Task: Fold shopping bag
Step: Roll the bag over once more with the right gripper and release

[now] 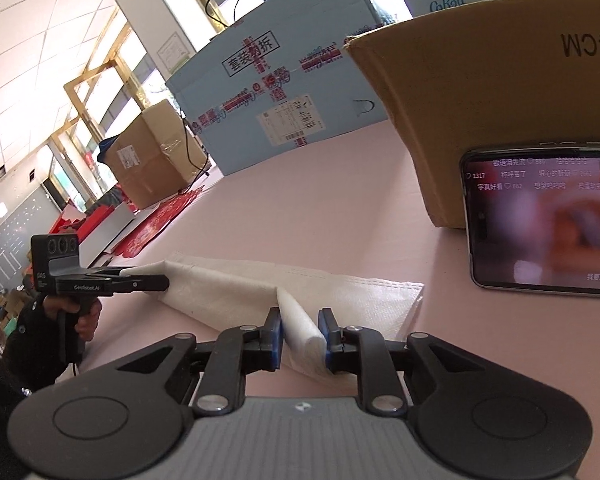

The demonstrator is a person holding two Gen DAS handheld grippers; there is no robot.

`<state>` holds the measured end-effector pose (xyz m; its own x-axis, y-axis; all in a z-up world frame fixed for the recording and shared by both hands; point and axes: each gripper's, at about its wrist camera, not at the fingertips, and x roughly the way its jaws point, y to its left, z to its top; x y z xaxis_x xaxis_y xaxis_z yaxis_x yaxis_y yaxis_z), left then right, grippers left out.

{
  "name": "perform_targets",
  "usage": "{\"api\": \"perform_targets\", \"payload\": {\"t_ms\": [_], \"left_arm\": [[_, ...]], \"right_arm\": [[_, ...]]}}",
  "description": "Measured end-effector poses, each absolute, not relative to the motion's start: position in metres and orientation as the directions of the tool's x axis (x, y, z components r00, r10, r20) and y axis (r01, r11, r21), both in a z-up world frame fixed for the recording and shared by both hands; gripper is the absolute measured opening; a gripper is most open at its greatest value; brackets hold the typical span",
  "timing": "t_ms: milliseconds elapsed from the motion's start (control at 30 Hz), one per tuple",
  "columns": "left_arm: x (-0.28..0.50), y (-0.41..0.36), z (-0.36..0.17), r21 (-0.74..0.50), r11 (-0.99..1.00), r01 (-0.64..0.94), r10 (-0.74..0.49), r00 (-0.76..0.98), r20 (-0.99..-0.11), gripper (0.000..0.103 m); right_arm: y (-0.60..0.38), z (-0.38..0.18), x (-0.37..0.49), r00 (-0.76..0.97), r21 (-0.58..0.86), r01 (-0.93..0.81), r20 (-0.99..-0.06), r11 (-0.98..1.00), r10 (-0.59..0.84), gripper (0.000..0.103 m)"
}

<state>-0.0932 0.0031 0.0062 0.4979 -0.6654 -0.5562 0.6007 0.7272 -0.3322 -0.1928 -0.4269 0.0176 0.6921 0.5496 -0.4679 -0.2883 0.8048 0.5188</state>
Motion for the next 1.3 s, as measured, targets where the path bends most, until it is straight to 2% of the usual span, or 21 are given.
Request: {"api": "perform_targets", "payload": {"t_ms": [233,400,600,700,867,967,1033,1100,1133,1200,1233,1300], "left_arm": [[-0.094,0.003,0.004,-0.322,0.747,0.582,-0.647,0.525,-0.553,0.035],[-0.093,0.002,0.007,-0.328,0.759,0.562,-0.636,0.531,-0.560,0.035],[-0.090,0.009,0.010,-0.338,0.785,0.519,-0.611,0.557,-0.562,0.035],[-0.087,0.012,0.011,-0.328,0.801,0.501,-0.592,0.579,-0.561,0.035],[-0.088,0.008,0.008,-0.148,0.886,0.439,-0.434,0.673,-0.599,0.036],[-0.098,0.002,0.009,-0.010,0.907,0.421,-0.343,0.722,-0.601,0.037],[-0.106,-0.005,0.012,0.102,0.912,0.397,-0.266,0.763,-0.590,0.042],[-0.115,-0.012,0.017,0.241,0.912,0.331,-0.159,0.828,-0.538,0.050],[-0.120,-0.015,0.022,0.271,0.913,0.303,-0.135,0.855,-0.501,0.051],[-0.130,-0.022,0.033,0.295,0.918,0.265,-0.127,0.901,-0.415,0.071],[-0.137,-0.026,0.038,0.298,0.920,0.255,-0.138,0.922,-0.362,0.076],[-0.147,-0.041,0.044,0.227,0.925,0.306,-0.231,0.925,-0.303,0.078]], "right_arm": [[-0.422,0.023,-0.186,0.732,0.514,-0.258,-0.449,0.818,0.513,0.022],[-0.421,0.023,-0.177,0.729,0.488,-0.211,-0.498,0.847,0.469,0.020],[-0.399,0.024,-0.176,0.746,0.332,-0.178,-0.569,0.927,0.346,0.020],[-0.383,0.027,-0.182,0.774,0.227,-0.167,-0.573,0.959,0.271,0.020],[-0.381,0.022,-0.187,0.798,0.200,-0.124,-0.562,0.972,0.218,0.020],[-0.364,0.018,-0.190,0.822,0.073,-0.131,-0.550,0.989,0.150,0.021],[-0.356,0.015,-0.192,0.831,0.010,-0.138,-0.543,0.990,0.121,0.020],[-0.351,0.014,-0.195,0.840,-0.027,-0.139,-0.533,0.990,0.103,0.020],[-0.351,0.014,-0.195,0.841,-0.026,-0.138,-0.531,0.990,0.103,0.020],[-0.351,0.014,-0.196,0.844,-0.023,-0.138,-0.526,0.990,0.105,0.020],[-0.352,0.013,-0.196,0.845,-0.022,-0.139,-0.523,0.990,0.107,0.020],[-0.351,0.013,-0.197,0.847,-0.023,-0.140,-0.521,0.990,0.107,0.020]]}}
